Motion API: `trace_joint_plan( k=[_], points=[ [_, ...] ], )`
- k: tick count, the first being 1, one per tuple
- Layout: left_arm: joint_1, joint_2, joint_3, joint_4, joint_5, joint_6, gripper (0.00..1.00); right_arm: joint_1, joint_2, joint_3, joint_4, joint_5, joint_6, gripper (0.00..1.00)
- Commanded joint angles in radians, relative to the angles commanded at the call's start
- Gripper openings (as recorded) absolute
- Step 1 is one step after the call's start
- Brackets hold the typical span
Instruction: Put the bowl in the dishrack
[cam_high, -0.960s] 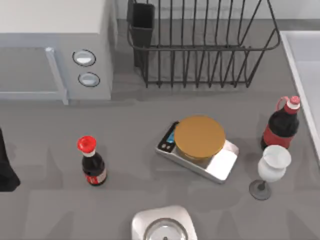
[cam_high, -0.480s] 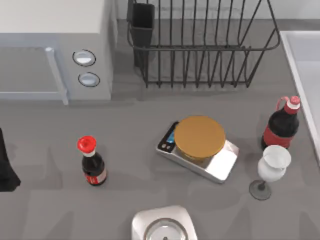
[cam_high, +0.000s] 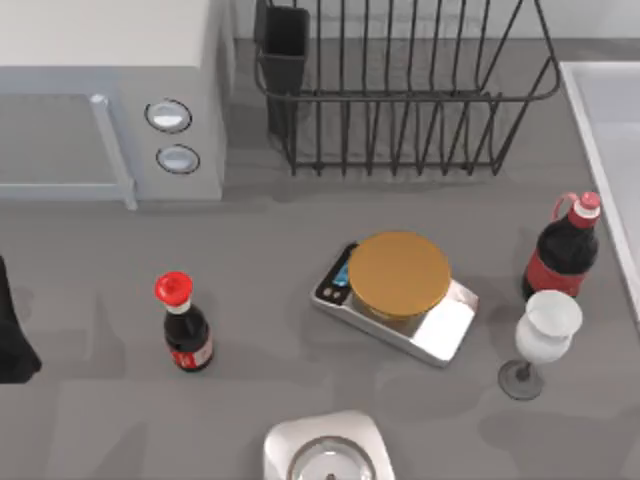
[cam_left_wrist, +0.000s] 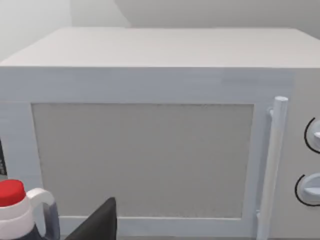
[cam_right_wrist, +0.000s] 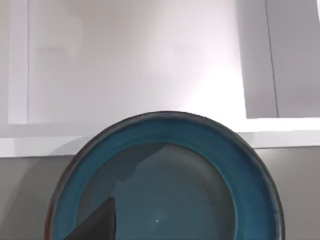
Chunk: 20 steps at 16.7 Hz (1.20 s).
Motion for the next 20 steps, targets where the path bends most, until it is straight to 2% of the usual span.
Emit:
trace_joint_plan(
  k=[5, 9, 17, 20],
  points=[
    [0.000, 0.000, 0.000, 0.000, 0.000, 0.000, 1.00, -0.145, 0.378, 0.289, -0.286, -0.003, -0.145, 1.00],
    [0.000, 0.000, 0.000, 0.000, 0.000, 0.000, 1.00, -0.216, 0.564, 0.437, -0.420, -0.010, -0.215, 1.00],
    [0.000, 0.000, 0.000, 0.000, 0.000, 0.000, 1.00, -0.227, 0.598, 0.464, -0.442, -0.011, -0.229, 1.00],
    [0.000, 0.000, 0.000, 0.000, 0.000, 0.000, 1.00, -0.226, 0.621, 0.412, -0.373, -0.012, -0.225, 1.00]
  ],
)
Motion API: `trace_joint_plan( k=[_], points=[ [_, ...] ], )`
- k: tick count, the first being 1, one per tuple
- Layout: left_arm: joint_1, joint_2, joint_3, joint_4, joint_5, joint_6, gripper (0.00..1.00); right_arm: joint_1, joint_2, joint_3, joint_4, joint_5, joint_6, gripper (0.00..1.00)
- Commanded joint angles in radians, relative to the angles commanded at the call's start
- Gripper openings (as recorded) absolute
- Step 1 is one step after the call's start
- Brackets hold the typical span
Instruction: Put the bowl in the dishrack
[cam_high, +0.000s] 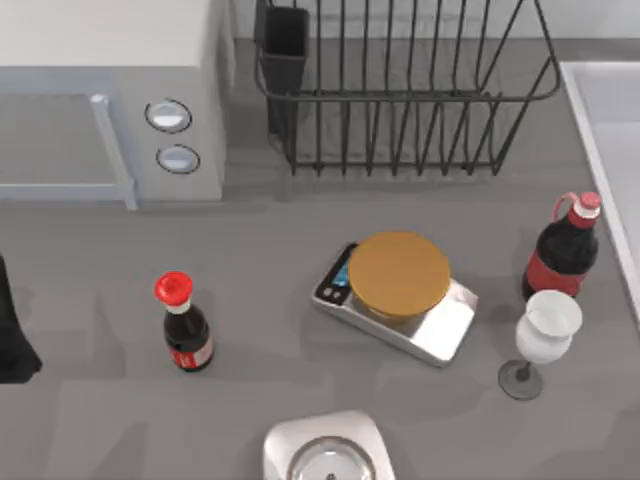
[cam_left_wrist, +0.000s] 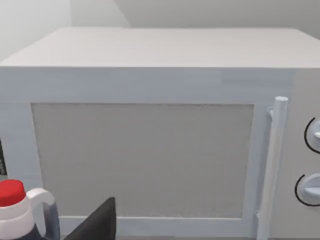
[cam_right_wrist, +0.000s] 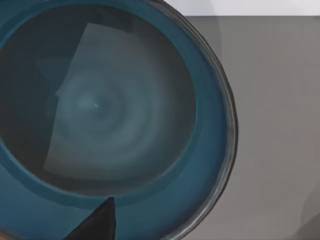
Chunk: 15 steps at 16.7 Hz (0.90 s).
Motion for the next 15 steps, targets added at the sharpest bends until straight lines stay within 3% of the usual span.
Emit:
trace_joint_plan(
  k=[6, 12, 15],
  points=[
    [0.000, 0.000, 0.000, 0.000, 0.000, 0.000, 1.00, 0.004, 0.100, -0.179, 0.291, 0.000, 0.006, 1.00],
    [0.000, 0.000, 0.000, 0.000, 0.000, 0.000, 1.00, 0.004, 0.121, -0.212, 0.336, 0.000, 0.006, 1.00],
    [0.000, 0.000, 0.000, 0.000, 0.000, 0.000, 1.00, 0.004, 0.121, -0.212, 0.336, 0.000, 0.006, 0.77]
  ],
)
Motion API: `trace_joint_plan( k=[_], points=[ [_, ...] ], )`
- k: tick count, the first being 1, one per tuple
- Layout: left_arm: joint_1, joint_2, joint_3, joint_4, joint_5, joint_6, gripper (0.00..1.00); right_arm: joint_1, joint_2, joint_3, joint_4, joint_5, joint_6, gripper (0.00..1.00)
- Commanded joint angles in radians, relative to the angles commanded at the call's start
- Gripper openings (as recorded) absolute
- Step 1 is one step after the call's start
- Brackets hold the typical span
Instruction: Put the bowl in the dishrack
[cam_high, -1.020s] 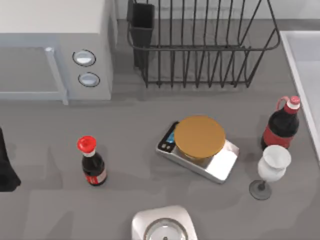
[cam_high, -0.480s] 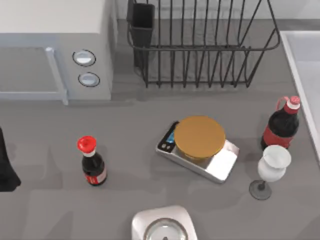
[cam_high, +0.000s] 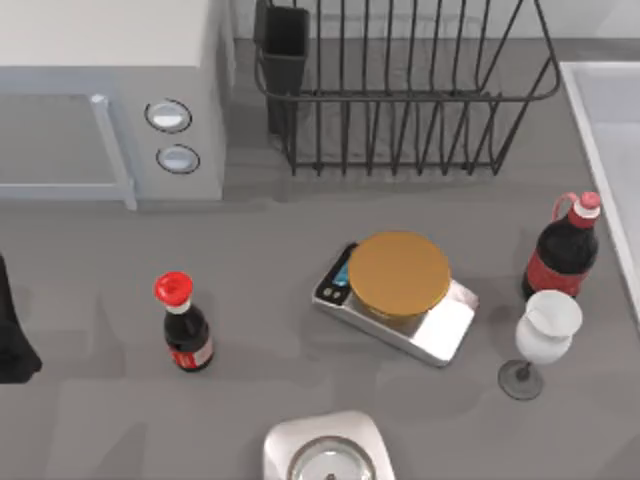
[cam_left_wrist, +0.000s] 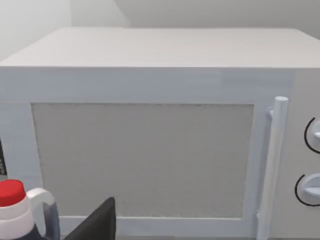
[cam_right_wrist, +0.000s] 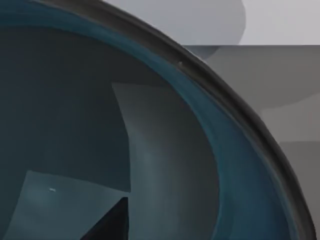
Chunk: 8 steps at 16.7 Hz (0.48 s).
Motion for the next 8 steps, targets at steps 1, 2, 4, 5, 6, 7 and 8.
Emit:
trace_joint_plan(
  k=[1, 2, 4, 5, 6, 7, 8],
  points=[
    [0.000, 0.000, 0.000, 0.000, 0.000, 0.000, 1.00, 0.000, 0.000, 0.000, 0.000, 0.000, 0.000, 0.70],
    [0.000, 0.000, 0.000, 0.000, 0.000, 0.000, 1.00, 0.000, 0.000, 0.000, 0.000, 0.000, 0.000, 0.62],
    [0.000, 0.000, 0.000, 0.000, 0.000, 0.000, 1.00, 0.000, 0.000, 0.000, 0.000, 0.000, 0.000, 0.47],
    [0.000, 0.000, 0.000, 0.000, 0.000, 0.000, 1.00, 0.000, 0.000, 0.000, 0.000, 0.000, 0.000, 0.40],
    [0.000, 0.000, 0.000, 0.000, 0.000, 0.000, 1.00, 0.000, 0.000, 0.000, 0.000, 0.000, 0.000, 0.32],
    [0.000, 0.000, 0.000, 0.000, 0.000, 0.000, 1.00, 0.000, 0.000, 0.000, 0.000, 0.000, 0.000, 0.25],
    [0.000, 0.000, 0.000, 0.000, 0.000, 0.000, 1.00, 0.000, 0.000, 0.000, 0.000, 0.000, 0.000, 0.17]
  ],
)
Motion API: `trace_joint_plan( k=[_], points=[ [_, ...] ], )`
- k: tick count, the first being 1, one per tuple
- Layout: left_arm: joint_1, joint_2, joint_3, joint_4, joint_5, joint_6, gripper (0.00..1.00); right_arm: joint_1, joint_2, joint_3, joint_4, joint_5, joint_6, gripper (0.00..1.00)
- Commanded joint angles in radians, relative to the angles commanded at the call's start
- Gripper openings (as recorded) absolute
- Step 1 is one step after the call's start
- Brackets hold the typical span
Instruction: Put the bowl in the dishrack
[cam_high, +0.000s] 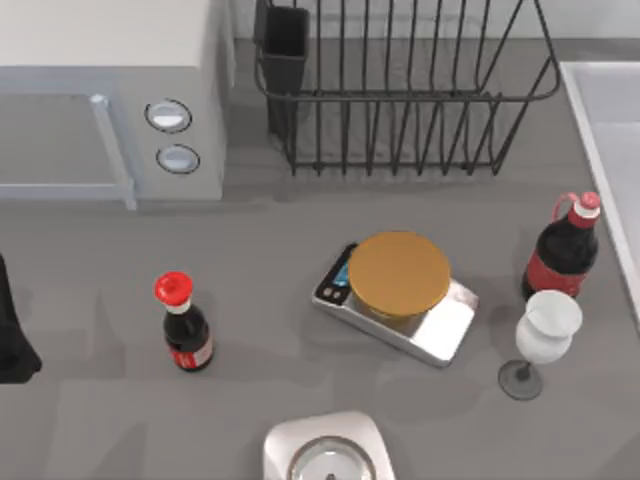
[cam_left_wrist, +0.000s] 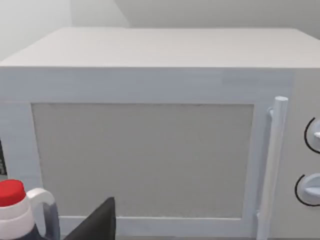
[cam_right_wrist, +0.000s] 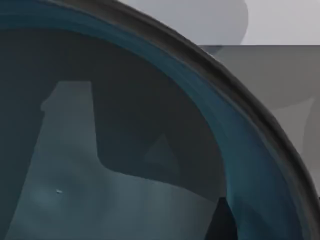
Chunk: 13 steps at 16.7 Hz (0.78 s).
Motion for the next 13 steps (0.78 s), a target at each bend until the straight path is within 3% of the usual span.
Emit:
trace_joint_plan(
  k=[2, 3, 13],
  points=[
    [0.000, 0.000, 0.000, 0.000, 0.000, 0.000, 1.00, 0.000, 0.000, 0.000, 0.000, 0.000, 0.000, 0.02],
    [0.000, 0.000, 0.000, 0.000, 0.000, 0.000, 1.00, 0.000, 0.000, 0.000, 0.000, 0.000, 0.000, 0.00],
    [0.000, 0.000, 0.000, 0.000, 0.000, 0.000, 1.00, -0.001, -0.002, 0.013, -0.015, -0.001, 0.000, 0.00]
  ],
)
